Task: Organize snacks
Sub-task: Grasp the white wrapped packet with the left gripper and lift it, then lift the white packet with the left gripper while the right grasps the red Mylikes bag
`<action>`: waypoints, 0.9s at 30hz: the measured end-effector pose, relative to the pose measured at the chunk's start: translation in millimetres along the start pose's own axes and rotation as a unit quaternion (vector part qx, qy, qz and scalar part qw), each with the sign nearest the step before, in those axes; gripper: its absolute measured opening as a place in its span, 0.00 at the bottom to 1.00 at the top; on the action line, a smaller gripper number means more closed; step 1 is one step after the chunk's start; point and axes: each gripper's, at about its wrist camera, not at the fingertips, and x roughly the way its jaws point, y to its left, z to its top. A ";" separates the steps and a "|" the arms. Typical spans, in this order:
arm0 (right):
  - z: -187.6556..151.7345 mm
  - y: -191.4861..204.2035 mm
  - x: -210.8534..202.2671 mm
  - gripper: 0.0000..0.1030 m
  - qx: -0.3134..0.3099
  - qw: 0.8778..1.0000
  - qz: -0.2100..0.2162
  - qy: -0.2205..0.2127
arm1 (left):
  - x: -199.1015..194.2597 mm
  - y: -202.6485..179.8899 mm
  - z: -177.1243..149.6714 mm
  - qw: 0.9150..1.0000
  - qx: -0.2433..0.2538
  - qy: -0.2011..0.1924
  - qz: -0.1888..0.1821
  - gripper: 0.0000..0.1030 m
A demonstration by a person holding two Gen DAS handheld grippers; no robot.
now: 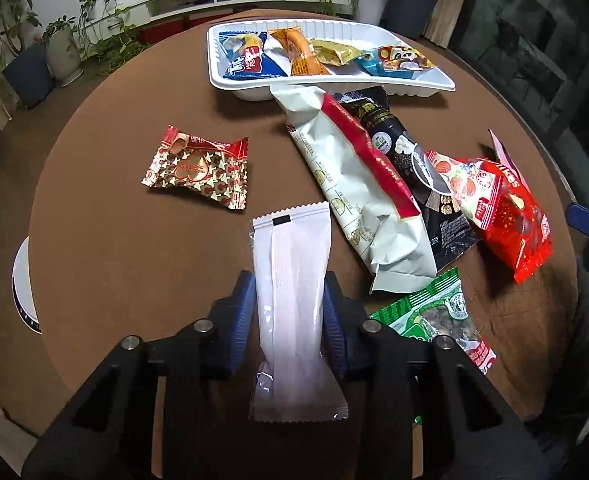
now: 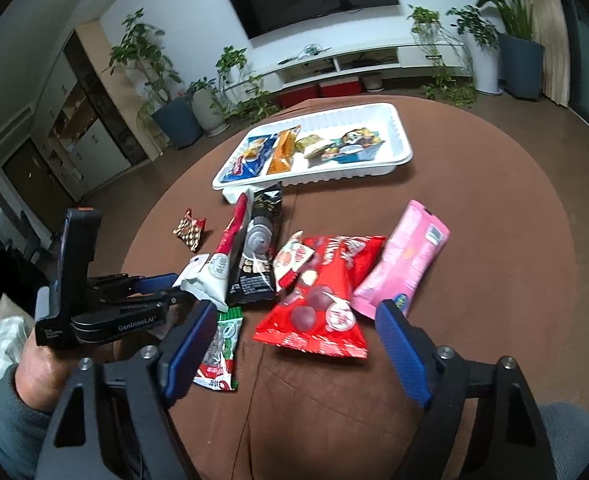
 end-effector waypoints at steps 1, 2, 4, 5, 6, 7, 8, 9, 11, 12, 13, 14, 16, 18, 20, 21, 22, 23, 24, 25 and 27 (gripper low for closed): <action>1.3 1.7 3.9 0.78 -0.003 1.000 -0.003 0.007 | -0.3 0.9 -0.5 1.000 0.000 -0.002 -0.002 0.27; 2.5 2.4 8.3 0.77 -0.005 1.000 -0.007 0.015 | -1.2 1.2 -1.3 1.000 0.000 -0.004 -0.004 0.25; 5.2 0.5 17.2 0.77 -0.003 0.999 -0.015 0.031 | -2.6 3.6 -2.8 1.000 -0.004 -0.008 -0.014 0.23; 6.3 -0.9 19.6 0.76 0.000 0.999 -0.018 0.035 | -3.7 4.2 -4.7 1.000 -0.005 -0.010 -0.018 0.22; 7.7 -2.0 21.4 0.76 0.002 0.999 -0.019 0.035 | -4.8 4.5 -6.1 1.000 -0.005 -0.012 -0.022 0.21; 9.3 -2.5 23.2 0.76 0.000 0.999 -0.021 0.036 | -6.2 4.9 -7.9 1.000 -0.007 -0.014 -0.026 0.21; 10.7 -2.8 26.5 0.76 -0.002 0.999 -0.025 0.040 | -6.8 5.6 -9.0 0.999 -0.010 -0.016 -0.034 0.21; 11.8 -3.8 30.7 0.76 -0.001 0.999 -0.028 0.047 | -7.0 5.3 -10.1 0.999 -0.012 -0.017 -0.038 0.21; 12.5 -5.5 38.3 0.76 0.000 0.998 -0.027 0.058 | -8.6 5.7 -12.2 0.998 -0.017 -0.020 -0.048 0.21; 12.6 -5.7 41.9 0.74 -0.003 0.998 -0.029 0.062 | -9.4 6.7 -13.3 0.998 -0.021 -0.021 -0.056 0.21; 13.0 -6.0 45.4 0.73 -0.005 0.997 -0.032 0.066 | -10.2 7.1 -14.6 0.998 -0.023 -0.022 -0.059 0.20; 13.3 -6.6 48.8 0.71 -0.006 0.997 -0.033 0.070 | -12.1 8.3 -17.1 0.997 -0.025 -0.022 -0.062 0.20; 13.5 -6.8 54.1 0.65 -0.008 0.996 -0.034 0.076 | -14.7 9.5 -19.9 0.997 -0.028 -0.025 -0.068 0.20; 13.0 -6.4 58.5 0.57 -0.012 0.996 -0.034 0.083 | -15.7 10.6 -21.7 0.996 -0.033 -0.025 -0.076 0.20; 11.4 -5.9 61.5 0.54 -0.016 0.995 -0.037 0.086 | -15.0 8.5 -21.7 0.996 -0.034 -0.025 -0.080 0.20; 11.0 -5.8 62.6 0.50 -0.018 0.995 -0.039 0.088 | -15.2 8.0 -22.1 0.996 -0.034 -0.026 -0.082 0.20; 10.4 -5.8 63.8 0.49 -0.019 0.995 -0.040 0.092 | -15.9 7.1 -22.8 0.995 -0.035 -0.026 -0.086 0.20; 10.1 -6.9 64.2 0.41 -0.018 0.995 -0.042 0.093 | -16.5 5.7 -23.2 0.995 -0.035 -0.027 -0.089 0.20; 9.9 -8.2 63.7 0.37 -0.017 0.995 -0.044 0.093 | -16.5 5.0 -23.2 0.995 -0.034 -0.027 -0.091 0.20; 9.4 -9.4 62.9 0.36 -0.014 0.995 -0.043 0.093 | -16.5 4.3 -23.6 0.995 -0.034 -0.027 -0.093 0.20; 8.8 -11.4 60.3 0.32 -0.011 0.995 -0.041 0.094 | -16.4 3.6 -24.4 0.994 -0.034 -0.026 -0.097 0.20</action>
